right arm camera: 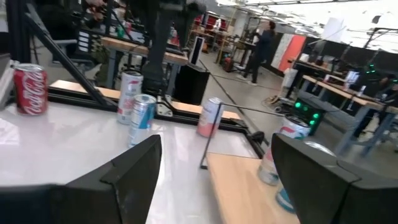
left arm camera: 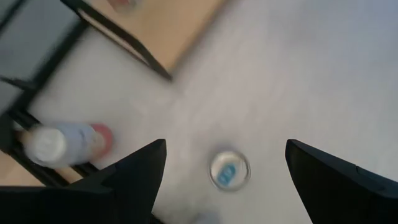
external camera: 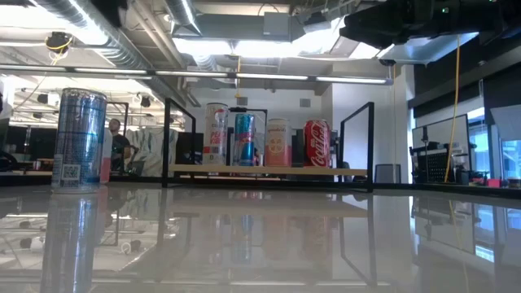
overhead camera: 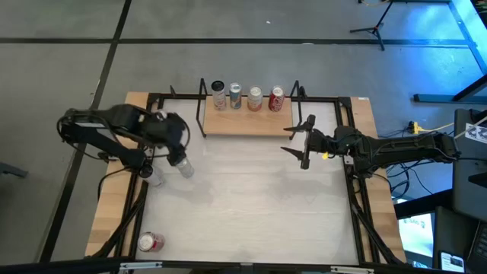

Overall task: Place canned beverage on shelf
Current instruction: Move the blue soda can to the center of the table

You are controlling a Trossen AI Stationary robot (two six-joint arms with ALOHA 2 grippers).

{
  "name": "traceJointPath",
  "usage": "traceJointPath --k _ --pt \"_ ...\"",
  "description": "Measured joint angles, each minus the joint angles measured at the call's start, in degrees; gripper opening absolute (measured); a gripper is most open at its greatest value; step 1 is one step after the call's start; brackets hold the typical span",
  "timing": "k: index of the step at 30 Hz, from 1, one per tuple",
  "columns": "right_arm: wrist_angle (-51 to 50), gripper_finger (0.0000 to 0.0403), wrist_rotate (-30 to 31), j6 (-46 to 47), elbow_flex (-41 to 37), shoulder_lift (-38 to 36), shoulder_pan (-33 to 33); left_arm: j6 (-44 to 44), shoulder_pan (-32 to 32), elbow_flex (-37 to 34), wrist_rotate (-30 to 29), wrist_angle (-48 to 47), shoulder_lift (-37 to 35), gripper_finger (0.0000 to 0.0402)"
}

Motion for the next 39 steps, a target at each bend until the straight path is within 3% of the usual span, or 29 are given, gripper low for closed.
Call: traceJointPath --k 9,15,23,39 --pt "-1.17 0.0301 -0.01 1.41 0.0 0.0 0.0 1.3 -0.34 -14.19 9.45 5.49 0.03 0.0319" --pt "-1.19 0.0301 -0.01 1.28 0.0 0.0 0.0 4.38 -2.14 -20.12 10.18 9.47 0.02 0.0319" --pt "-1.21 0.0301 -0.01 1.24 0.0 0.0 0.0 5.0 -2.47 -22.31 5.77 10.0 0.0 0.0319" --pt "-1.26 0.0301 -0.01 1.21 0.0 0.01 0.0 6.32 -2.47 -22.32 5.88 11.11 0.0 0.0319"
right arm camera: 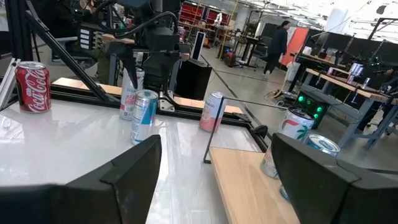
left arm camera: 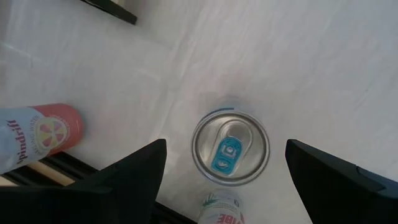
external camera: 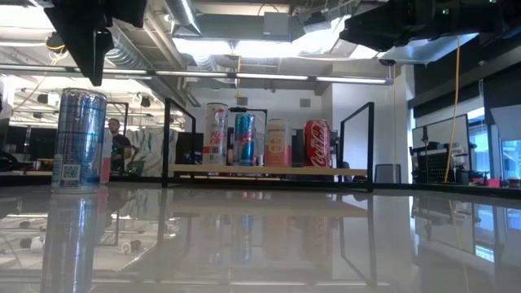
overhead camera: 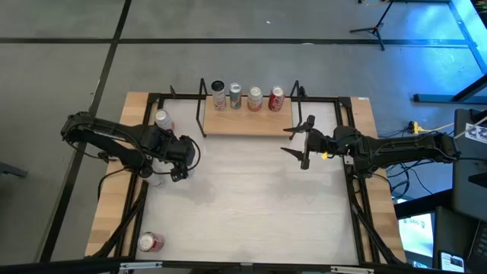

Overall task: Place canned beverage on shelf
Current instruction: Move the blue soda can to the center of the table

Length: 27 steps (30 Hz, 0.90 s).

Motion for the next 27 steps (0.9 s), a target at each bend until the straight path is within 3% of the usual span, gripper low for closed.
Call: traceJointPath --k 20,27 --pt "0.04 0.0301 0.0 -0.02 0.0 0.01 -0.02 -0.46 0.07 -0.02 0.74 0.68 1.5 0.0319" --pt "0.06 0.0301 0.0 -0.02 0.0 0.01 -0.01 -0.52 0.14 -4.99 2.22 4.08 1.55 0.0319"
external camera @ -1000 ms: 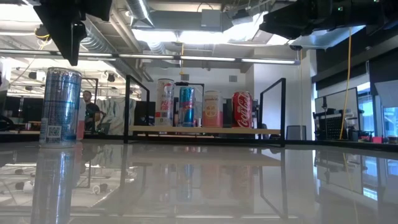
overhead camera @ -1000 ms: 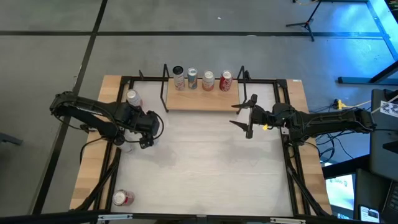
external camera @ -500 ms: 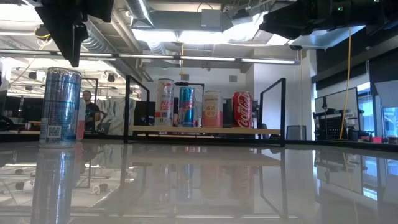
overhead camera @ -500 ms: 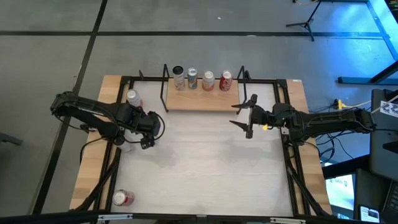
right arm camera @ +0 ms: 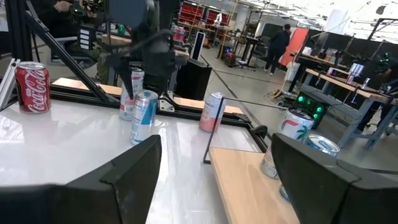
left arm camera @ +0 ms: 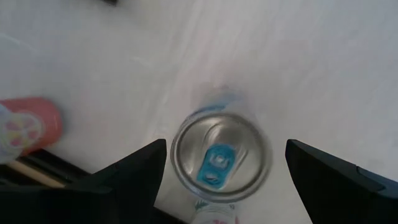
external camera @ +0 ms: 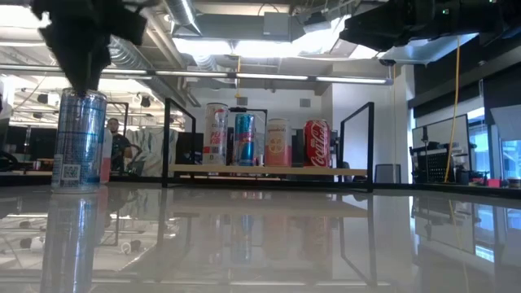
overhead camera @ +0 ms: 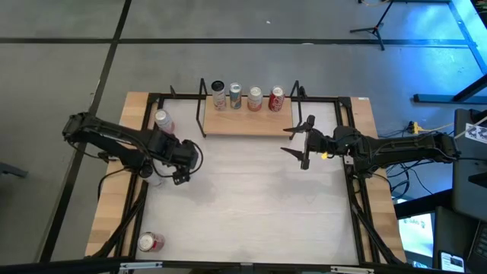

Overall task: Place canned beverage on shelf
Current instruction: Move the blue soda can to the center of the table

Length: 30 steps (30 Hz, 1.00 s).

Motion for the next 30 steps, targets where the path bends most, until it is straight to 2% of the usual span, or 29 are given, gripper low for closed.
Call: traceJointPath --k 10,13,19,30 --pt "1.14 0.0301 0.0 0.0 0.0 0.0 0.01 0.41 1.53 -4.87 2.66 4.81 -0.07 0.0312" --pt "1.14 0.0301 0.0 0.0 0.0 0.0 -0.01 0.43 1.52 -4.87 2.28 5.23 -0.09 0.0287" --pt "1.15 0.0301 0.0 0.0 0.0 0.11 -0.01 0.77 1.52 -4.85 2.34 7.62 -0.13 0.0213" --pt "4.07 0.0301 0.0 0.0 -0.02 4.6 0.01 6.47 -0.19 -2.11 4.32 16.99 -0.04 0.0212"
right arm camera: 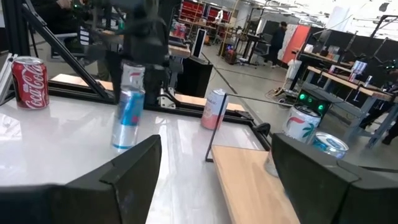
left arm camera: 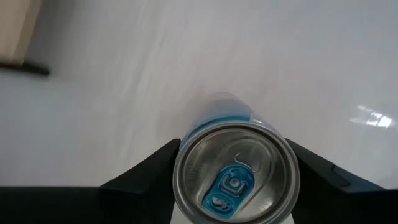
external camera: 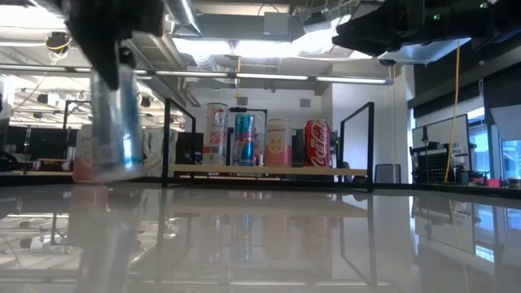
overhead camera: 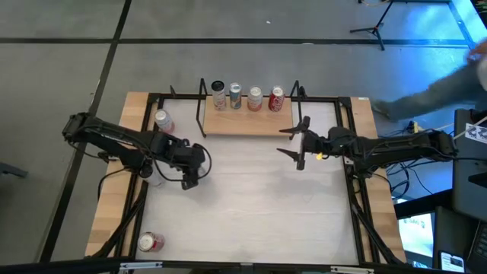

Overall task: Place canned beverage on shelf
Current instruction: Move the blue soda can to the center of the table

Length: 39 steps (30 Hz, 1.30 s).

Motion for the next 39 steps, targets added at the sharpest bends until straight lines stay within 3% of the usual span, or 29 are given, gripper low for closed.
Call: traceJointPath --k 5,11,23,31,39 --pt "0.33 0.0301 -0.02 0.01 0.0 1.7 0.0 2.8 -1.59 2.11 -0.19 4.41 1.11 0.0214" --pt "0.3 0.0301 -0.76 4.57 0.0 4.64 0.07 8.76 -2.19 5.27 -0.52 6.01 7.81 0.0215" --pt "2.46 0.0301 -16.82 15.05 0.0 14.24 1.43 24.72 -1.9 21.81 0.57 2.88 23.04 0.0216" --pt "7.55 0.0301 -17.54 12.14 -0.02 20.0 7.62 34.67 -0.48 24.91 3.3 0.64 27.89 0.0216" --pt "8.03 0.0301 -14.8 12.26 0.0 20.12 7.91 40.57 0.16 24.91 4.17 -0.6 28.89 0.0217"
